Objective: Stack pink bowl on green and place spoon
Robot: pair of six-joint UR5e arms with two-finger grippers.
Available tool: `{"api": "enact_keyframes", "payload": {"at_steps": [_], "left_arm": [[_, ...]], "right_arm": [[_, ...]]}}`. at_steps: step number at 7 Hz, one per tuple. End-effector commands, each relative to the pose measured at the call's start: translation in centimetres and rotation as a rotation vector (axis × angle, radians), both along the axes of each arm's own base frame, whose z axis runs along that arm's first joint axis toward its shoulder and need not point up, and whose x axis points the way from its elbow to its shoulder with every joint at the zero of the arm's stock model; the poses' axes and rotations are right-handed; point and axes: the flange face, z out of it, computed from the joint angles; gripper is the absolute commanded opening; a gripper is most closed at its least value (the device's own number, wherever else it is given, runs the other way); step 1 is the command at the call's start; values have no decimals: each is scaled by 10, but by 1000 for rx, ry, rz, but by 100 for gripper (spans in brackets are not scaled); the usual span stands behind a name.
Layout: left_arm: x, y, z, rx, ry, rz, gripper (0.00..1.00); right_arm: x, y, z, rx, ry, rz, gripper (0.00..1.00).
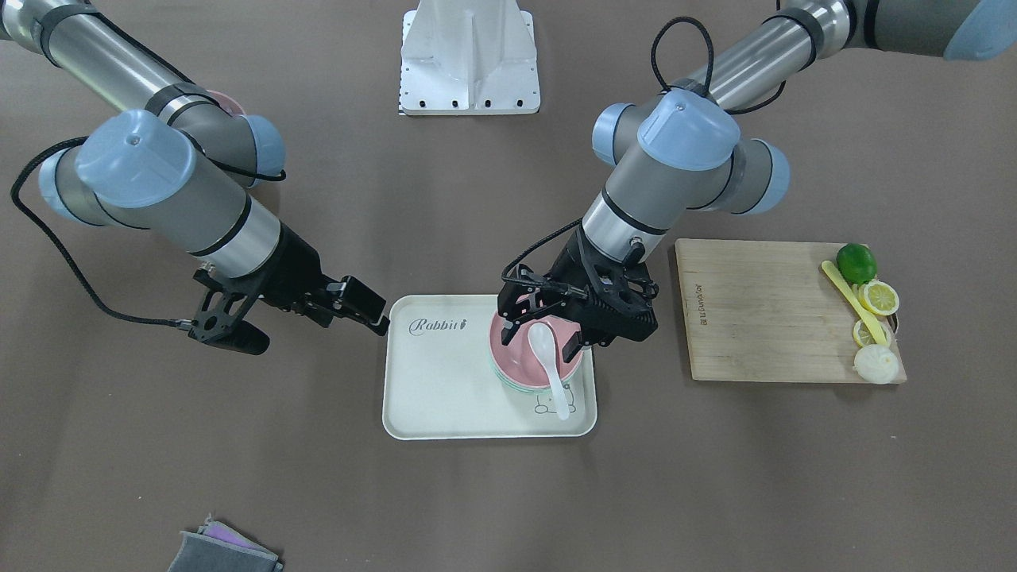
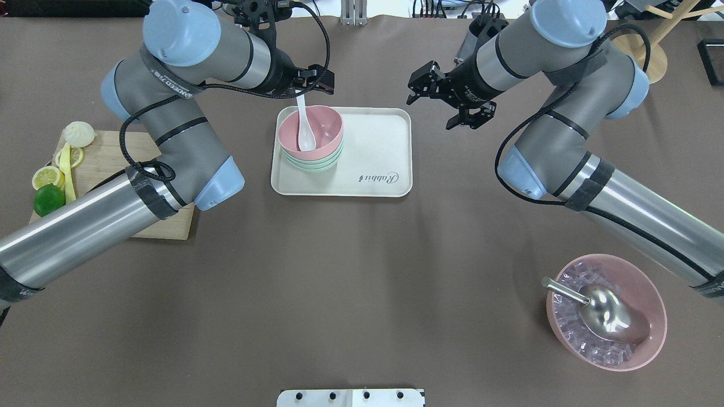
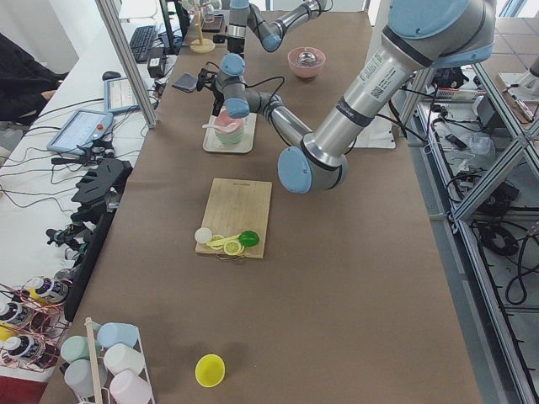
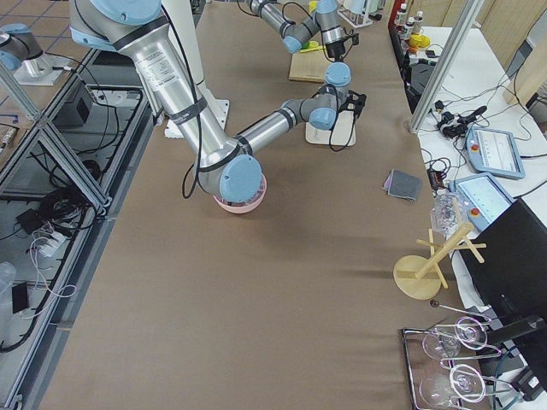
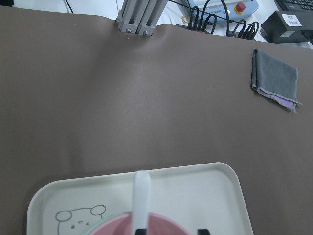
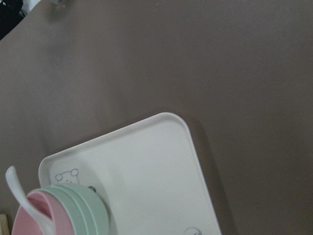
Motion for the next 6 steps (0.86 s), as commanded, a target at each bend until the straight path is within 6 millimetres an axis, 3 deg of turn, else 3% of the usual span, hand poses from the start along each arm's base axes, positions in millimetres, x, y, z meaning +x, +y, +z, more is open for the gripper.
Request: {"api": "enact_keyframes", "payload": {"at_steps": [1, 2, 3, 4, 5, 6], "left_arm": [[-80, -15, 73, -17, -70, -84, 98], [-140, -26, 124, 83, -209, -80, 98], [-196, -32, 160, 126, -392, -37, 98], [-251, -39, 178, 132, -540, 8, 98], [-292, -33, 220, 69, -586, -6, 98], [-313, -25, 261, -3, -611, -7, 98]], "right_arm": [[67, -13, 55, 67, 125, 3, 100], [111, -16, 91, 120, 257, -51, 100], [158, -18, 127, 198, 382, -141, 100], [200, -12, 177, 252, 474, -247, 100], [244, 6, 243, 299, 552, -336, 100], [289, 19, 300, 338, 623, -425, 100]]}}
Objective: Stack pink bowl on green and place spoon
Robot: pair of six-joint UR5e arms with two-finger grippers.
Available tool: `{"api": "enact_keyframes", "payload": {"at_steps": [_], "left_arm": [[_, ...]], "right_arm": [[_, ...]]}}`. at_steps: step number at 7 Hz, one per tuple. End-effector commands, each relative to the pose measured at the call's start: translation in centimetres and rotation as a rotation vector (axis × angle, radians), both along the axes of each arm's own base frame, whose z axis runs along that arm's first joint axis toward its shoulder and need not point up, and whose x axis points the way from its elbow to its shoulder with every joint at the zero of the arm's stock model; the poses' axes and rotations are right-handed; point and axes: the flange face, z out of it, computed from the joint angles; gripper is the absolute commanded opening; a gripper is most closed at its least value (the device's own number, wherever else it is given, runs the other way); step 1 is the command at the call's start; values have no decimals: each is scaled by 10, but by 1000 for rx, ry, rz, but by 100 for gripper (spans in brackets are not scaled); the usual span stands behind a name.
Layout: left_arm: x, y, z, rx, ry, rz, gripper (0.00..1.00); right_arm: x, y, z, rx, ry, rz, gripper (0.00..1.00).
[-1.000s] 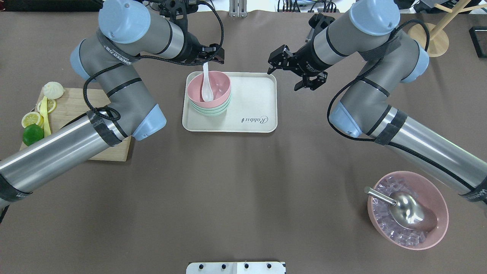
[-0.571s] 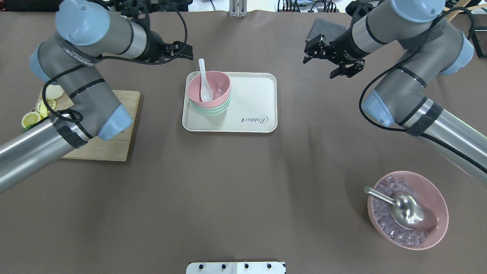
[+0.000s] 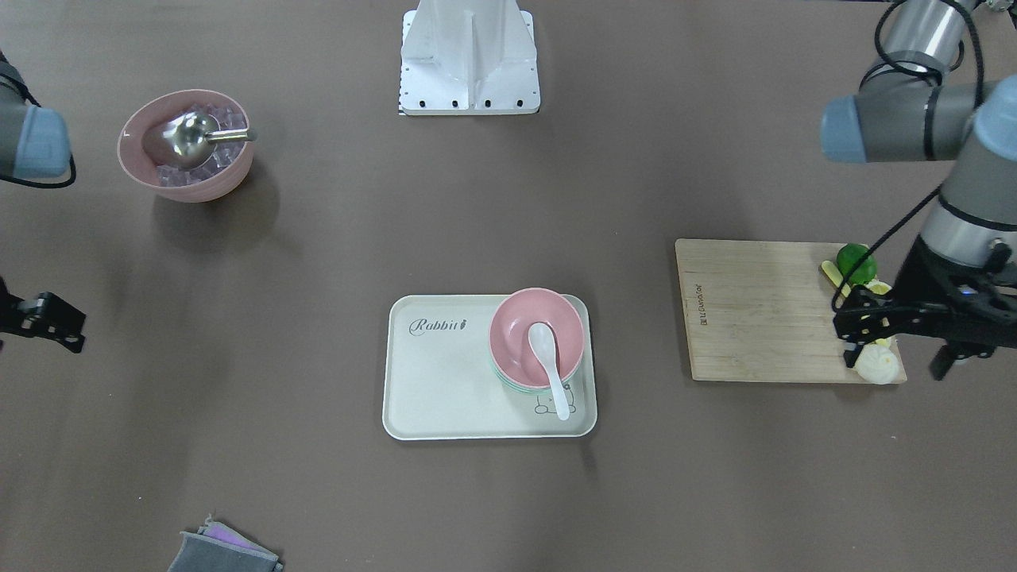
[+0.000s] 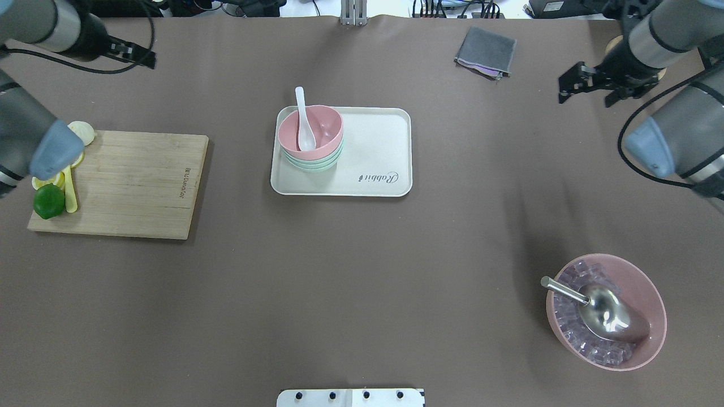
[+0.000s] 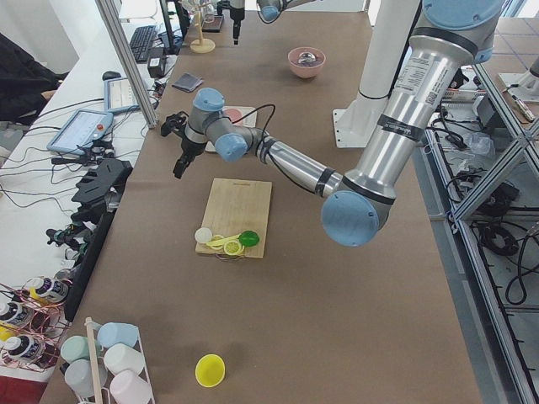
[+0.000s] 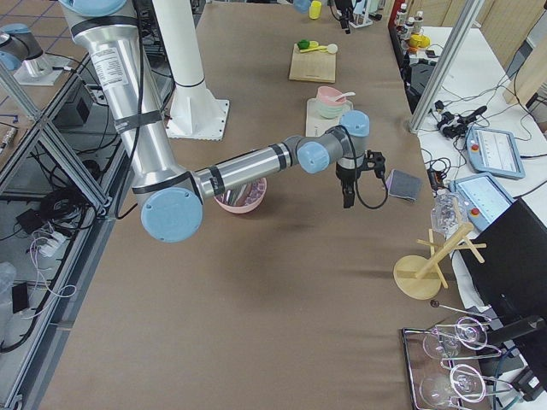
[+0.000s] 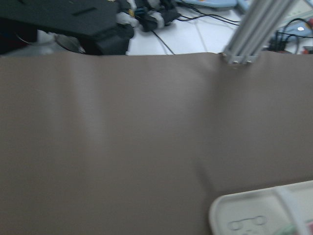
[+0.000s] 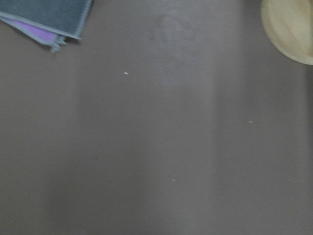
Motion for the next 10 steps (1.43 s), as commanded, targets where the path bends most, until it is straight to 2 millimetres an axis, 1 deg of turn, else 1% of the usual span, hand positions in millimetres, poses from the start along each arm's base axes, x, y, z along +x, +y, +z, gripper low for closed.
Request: {"api": "enact_keyframes", "payload": {"at_steps": [1, 2, 3, 4, 5, 6, 7, 8, 9, 10], "left_arm": [[-56, 11, 73, -132, -22, -9, 98], [-71, 16, 99, -167, -1, 32, 98], [-112, 19, 123, -111, -44, 129, 98], [-149, 20, 151, -113, -37, 170, 98], [-161, 21, 187, -189, 3, 169, 98], [-180, 42, 217, -245, 74, 164, 98], [-185, 57, 230, -257, 105, 173, 98], [-190, 78, 257, -305, 90, 161, 98], [-191, 84, 263, -316, 80, 156, 98], [-193, 82, 244, -292, 91, 154, 98]], "right_arm": [[113, 30, 127, 31, 121, -194, 100], [158, 42, 165, 16, 77, -219, 100], [186, 53, 184, -26, 24, -173, 100], [196, 66, 193, -44, 0, -153, 100], [197, 70, 195, -56, -7, -139, 100], [198, 65, 188, -55, -9, -122, 100], [204, 65, 176, -68, -28, -103, 100], [206, 65, 150, -89, -32, -100, 100], [206, 73, 147, -105, -35, -101, 100], [205, 77, 151, -112, -41, -101, 100]]}}
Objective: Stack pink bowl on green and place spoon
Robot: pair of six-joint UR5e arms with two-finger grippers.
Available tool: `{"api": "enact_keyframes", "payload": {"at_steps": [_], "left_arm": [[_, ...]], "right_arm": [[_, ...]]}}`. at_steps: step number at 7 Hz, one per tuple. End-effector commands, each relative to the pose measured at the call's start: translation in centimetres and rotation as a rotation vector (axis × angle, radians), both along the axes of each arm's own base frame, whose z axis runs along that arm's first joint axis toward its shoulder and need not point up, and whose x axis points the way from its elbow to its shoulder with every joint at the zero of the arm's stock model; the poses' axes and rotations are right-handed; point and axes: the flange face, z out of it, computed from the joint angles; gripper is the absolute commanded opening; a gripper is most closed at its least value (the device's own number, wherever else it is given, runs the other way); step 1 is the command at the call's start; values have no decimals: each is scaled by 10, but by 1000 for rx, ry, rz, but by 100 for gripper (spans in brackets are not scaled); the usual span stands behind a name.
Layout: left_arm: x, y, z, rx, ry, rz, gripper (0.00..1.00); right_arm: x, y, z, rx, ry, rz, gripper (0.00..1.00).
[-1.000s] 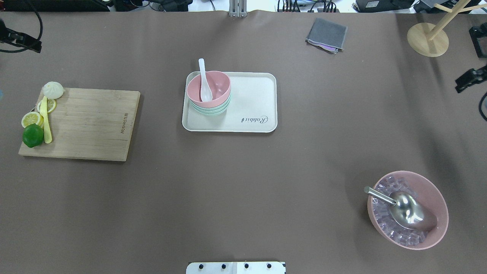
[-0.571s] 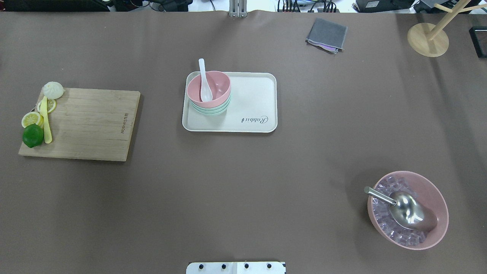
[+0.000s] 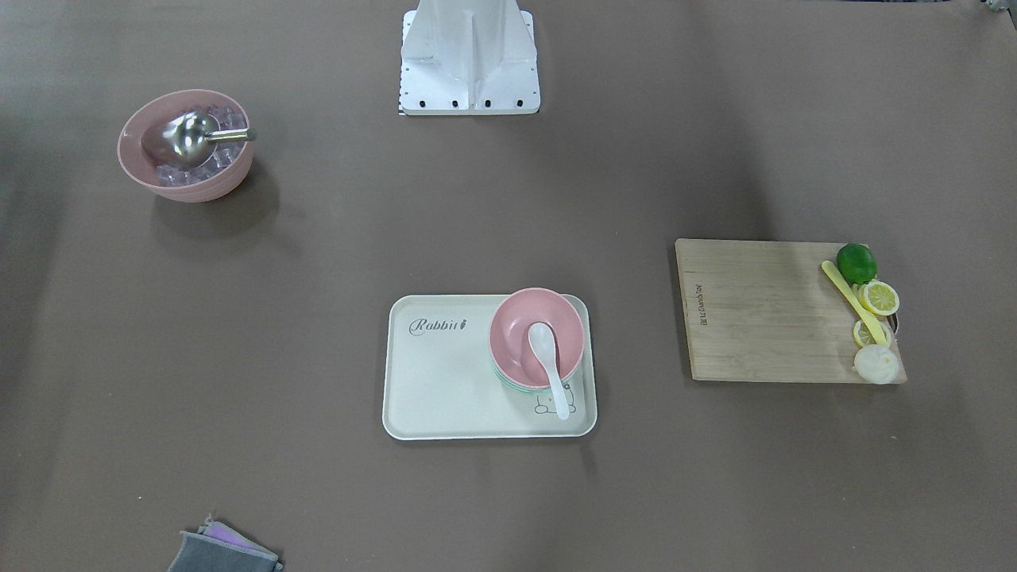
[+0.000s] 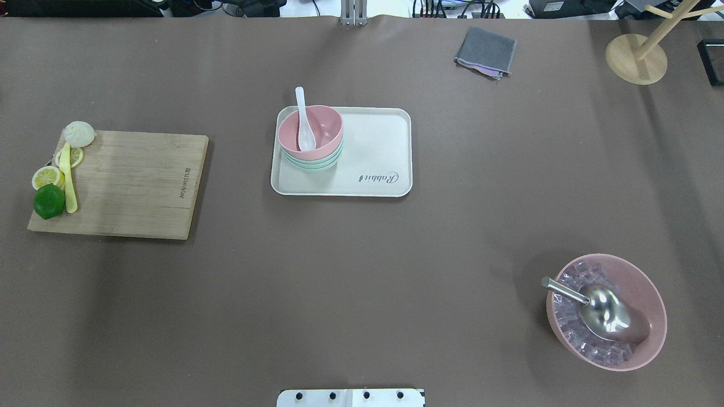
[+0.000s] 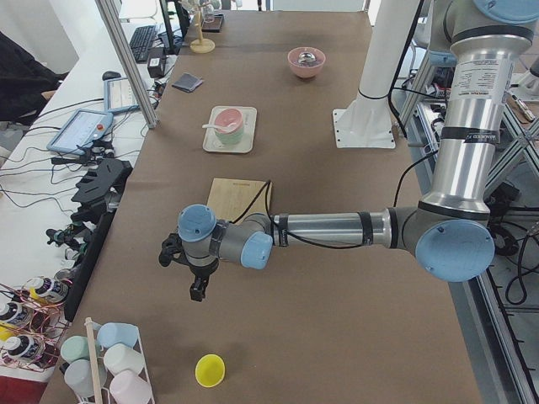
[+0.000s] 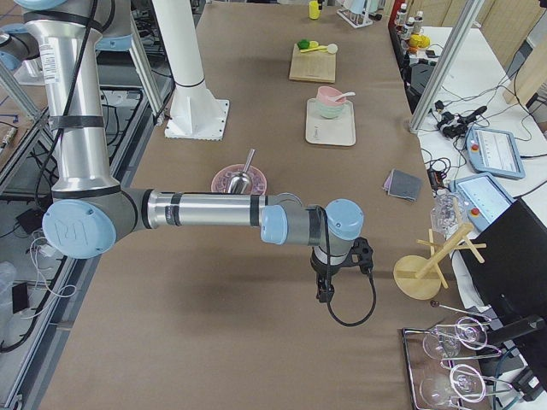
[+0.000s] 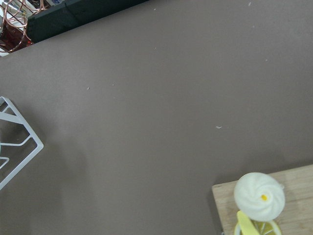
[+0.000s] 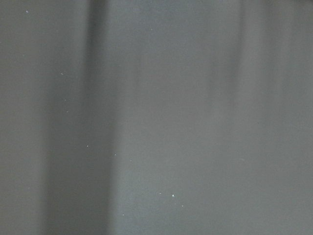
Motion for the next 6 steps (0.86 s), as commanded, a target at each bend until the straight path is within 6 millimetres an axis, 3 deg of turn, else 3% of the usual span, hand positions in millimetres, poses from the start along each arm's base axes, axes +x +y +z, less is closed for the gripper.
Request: {"api": "enact_keyframes", "payload": {"at_steps": [1, 2, 3, 6], "left_arm": [[-9, 14, -33, 3, 5, -17, 98], [-11, 37, -53, -8, 2, -18, 98], [-10, 55, -60, -2, 4, -19, 98], [-9, 53, -61, -3, 9, -17, 98]], "right_arm": [[0, 6, 2, -25, -9, 3, 100], [0, 6, 2, -26, -12, 3, 100], [-2, 8, 4, -34, -35, 4, 100], [-3, 9, 0, -29, -47, 6, 100]]}}
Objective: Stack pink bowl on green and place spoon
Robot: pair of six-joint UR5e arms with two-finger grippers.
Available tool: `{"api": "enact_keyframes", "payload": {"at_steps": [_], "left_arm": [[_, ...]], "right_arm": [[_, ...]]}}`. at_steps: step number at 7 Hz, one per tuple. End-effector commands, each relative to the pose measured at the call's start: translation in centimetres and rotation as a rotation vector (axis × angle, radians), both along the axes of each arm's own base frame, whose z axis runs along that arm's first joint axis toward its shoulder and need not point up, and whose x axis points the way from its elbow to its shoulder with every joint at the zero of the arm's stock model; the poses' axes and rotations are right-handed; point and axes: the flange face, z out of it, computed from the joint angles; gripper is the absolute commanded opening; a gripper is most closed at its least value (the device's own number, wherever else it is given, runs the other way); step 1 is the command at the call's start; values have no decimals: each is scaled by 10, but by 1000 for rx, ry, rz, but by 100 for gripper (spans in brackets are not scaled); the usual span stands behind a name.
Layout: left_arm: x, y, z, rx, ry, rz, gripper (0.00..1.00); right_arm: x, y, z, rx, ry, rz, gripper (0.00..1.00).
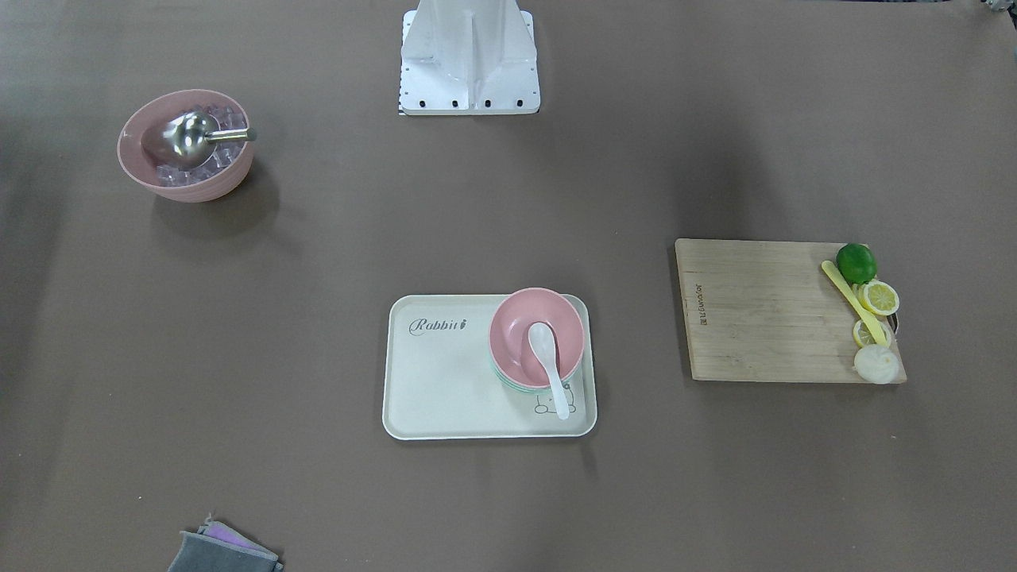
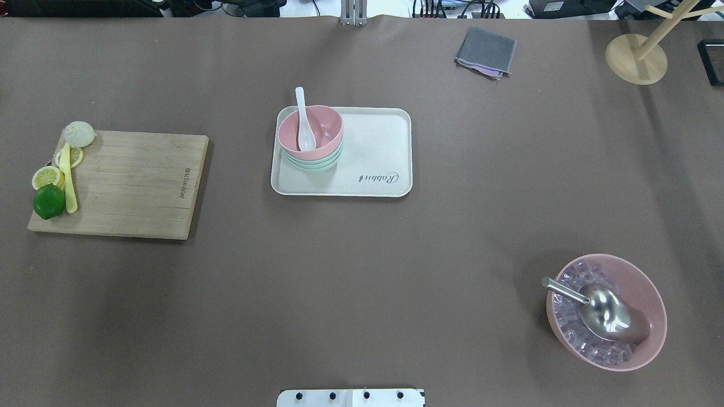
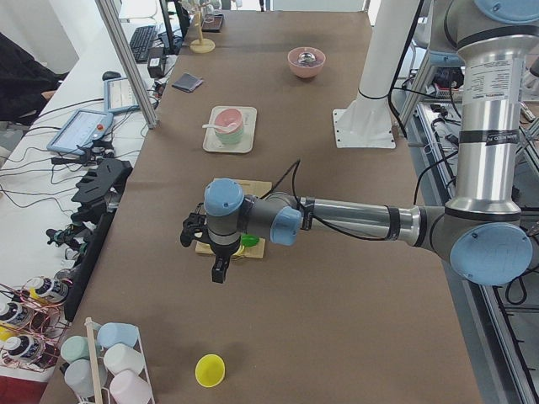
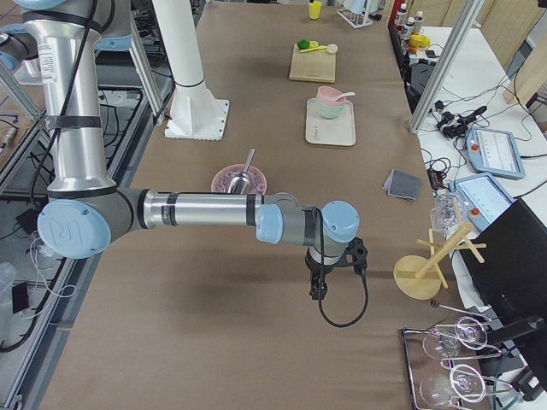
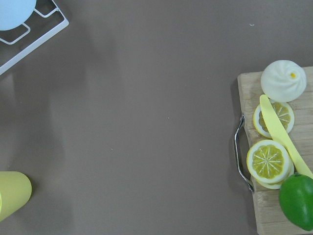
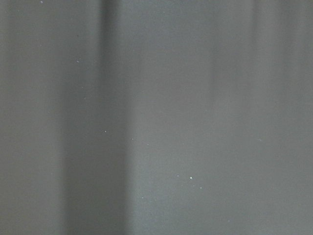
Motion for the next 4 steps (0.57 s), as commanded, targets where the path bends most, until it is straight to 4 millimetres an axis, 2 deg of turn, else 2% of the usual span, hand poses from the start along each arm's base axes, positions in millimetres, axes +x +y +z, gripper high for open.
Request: {"api": "enact_keyframes", "payload": {"at_steps": [1, 4], "left_arm": [[0, 0, -1, 0, 1, 1, 98], [0, -2, -1, 0, 1, 1, 98]], "right_arm": [[0, 1, -2, 2, -4, 1, 100], [0, 0, -3, 5, -4, 1, 100]]}}
